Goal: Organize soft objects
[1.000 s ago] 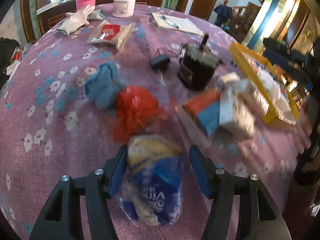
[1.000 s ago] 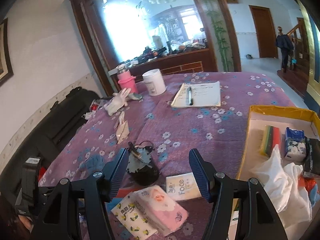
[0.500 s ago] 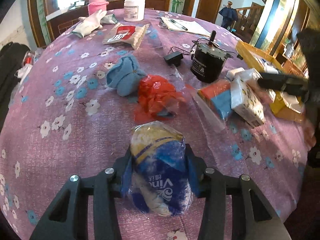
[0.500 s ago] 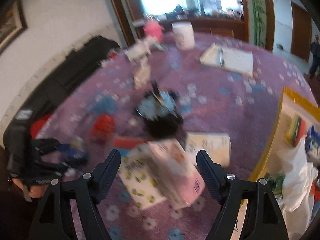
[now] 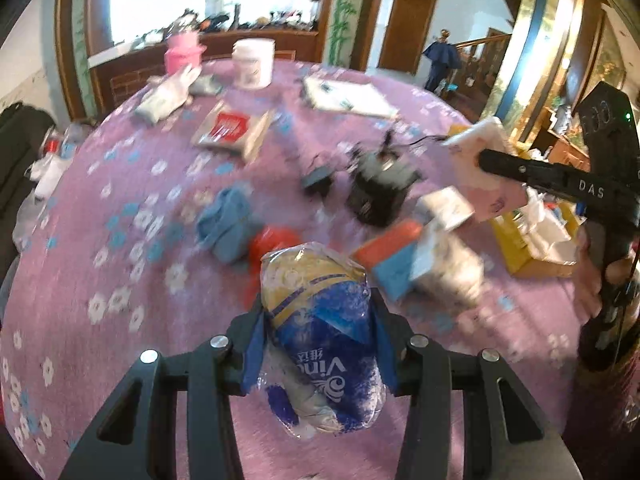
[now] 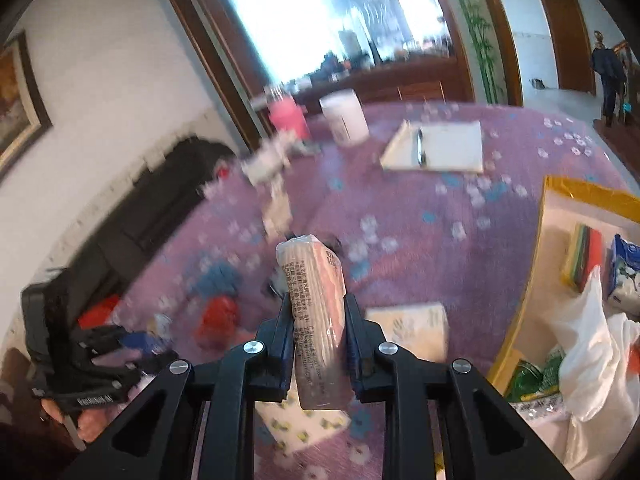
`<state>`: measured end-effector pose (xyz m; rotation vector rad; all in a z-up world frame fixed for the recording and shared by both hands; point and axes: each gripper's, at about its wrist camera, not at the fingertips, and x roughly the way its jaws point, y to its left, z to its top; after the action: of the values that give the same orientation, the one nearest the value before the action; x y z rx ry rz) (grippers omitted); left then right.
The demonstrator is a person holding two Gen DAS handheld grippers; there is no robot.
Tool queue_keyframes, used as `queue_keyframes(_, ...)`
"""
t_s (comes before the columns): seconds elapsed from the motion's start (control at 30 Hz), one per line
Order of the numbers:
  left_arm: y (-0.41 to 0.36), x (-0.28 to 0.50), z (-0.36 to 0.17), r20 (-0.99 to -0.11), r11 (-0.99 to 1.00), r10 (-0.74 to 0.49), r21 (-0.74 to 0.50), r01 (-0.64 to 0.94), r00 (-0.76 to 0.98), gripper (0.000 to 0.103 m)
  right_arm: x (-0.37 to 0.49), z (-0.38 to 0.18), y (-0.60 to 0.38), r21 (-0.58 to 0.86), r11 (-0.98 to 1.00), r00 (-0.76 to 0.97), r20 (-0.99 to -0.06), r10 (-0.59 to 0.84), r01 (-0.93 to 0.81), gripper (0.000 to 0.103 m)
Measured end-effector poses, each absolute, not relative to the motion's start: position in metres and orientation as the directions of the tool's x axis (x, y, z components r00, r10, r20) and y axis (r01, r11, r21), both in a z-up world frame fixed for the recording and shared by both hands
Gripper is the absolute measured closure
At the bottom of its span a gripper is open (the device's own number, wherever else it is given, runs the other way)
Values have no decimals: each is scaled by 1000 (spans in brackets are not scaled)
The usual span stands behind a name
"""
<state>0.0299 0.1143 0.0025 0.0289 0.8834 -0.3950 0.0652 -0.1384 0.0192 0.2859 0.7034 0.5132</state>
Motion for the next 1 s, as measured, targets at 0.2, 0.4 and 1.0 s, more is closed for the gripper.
queue_keyframes(0.2, 69, 41, 17, -726, 909, -356, -124, 397, 589, 58, 72, 20, -142, 437, 842, 657, -540, 527, -316, 79)
queue_keyframes(0.4, 43, 50, -5, -735, 900, -374, -140, 413, 566, 58, 73, 18, -147, 450, 843, 657, -545, 521, -295, 79)
queue_keyframes(1.0, 41, 49, -14, -741, 895, -381, -145, 423, 553, 58, 75, 17, -155, 476, 839, 662, -543, 517, -264, 79)
